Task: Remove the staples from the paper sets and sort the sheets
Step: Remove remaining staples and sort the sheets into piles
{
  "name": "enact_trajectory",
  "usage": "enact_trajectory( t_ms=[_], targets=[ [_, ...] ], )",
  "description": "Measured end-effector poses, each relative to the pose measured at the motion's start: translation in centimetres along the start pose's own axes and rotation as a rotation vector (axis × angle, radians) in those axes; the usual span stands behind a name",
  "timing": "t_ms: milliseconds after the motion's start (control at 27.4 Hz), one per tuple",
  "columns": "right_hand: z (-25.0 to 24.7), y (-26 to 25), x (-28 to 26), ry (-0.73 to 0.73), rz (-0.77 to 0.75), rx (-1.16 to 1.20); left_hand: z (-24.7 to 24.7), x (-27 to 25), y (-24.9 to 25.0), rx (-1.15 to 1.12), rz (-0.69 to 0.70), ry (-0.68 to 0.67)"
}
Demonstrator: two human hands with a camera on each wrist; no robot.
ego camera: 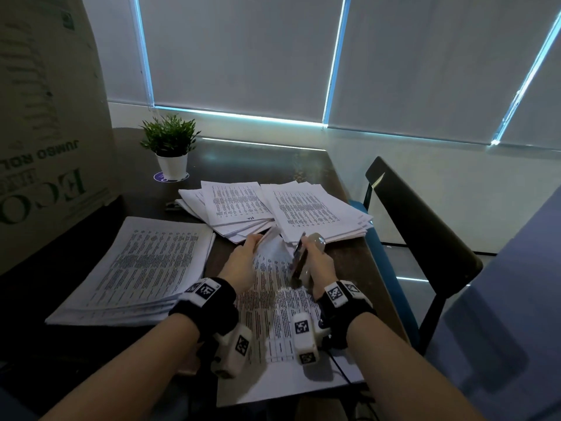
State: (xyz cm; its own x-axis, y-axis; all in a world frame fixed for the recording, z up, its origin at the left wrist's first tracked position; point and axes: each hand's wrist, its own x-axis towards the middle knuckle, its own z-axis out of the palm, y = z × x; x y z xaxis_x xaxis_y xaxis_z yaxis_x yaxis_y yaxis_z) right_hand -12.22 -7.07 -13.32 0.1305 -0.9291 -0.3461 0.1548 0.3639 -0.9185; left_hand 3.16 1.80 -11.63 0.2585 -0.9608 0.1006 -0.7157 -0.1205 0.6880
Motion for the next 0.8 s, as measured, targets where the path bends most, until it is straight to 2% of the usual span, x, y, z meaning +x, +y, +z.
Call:
enact_trajectory(
  t_ms=[110, 366, 804],
  targets=[
    [1.4, 0.7, -1.6, -0.193, -0.036, 0.187, 0.3, -0.8, -0.6, -0.005, 0.051, -0.023],
    [0.8, 0.8, -3.1, -0.454, -0.092, 0.109, 1.0, -0.6, -0.8, 0.069, 0.033, -0.015],
    [0.5, 1.3, -2.2, -0.496, -0.074, 0.2, 0.9, -0.6, -0.7, 0.077, -0.003, -0.013]
  ],
)
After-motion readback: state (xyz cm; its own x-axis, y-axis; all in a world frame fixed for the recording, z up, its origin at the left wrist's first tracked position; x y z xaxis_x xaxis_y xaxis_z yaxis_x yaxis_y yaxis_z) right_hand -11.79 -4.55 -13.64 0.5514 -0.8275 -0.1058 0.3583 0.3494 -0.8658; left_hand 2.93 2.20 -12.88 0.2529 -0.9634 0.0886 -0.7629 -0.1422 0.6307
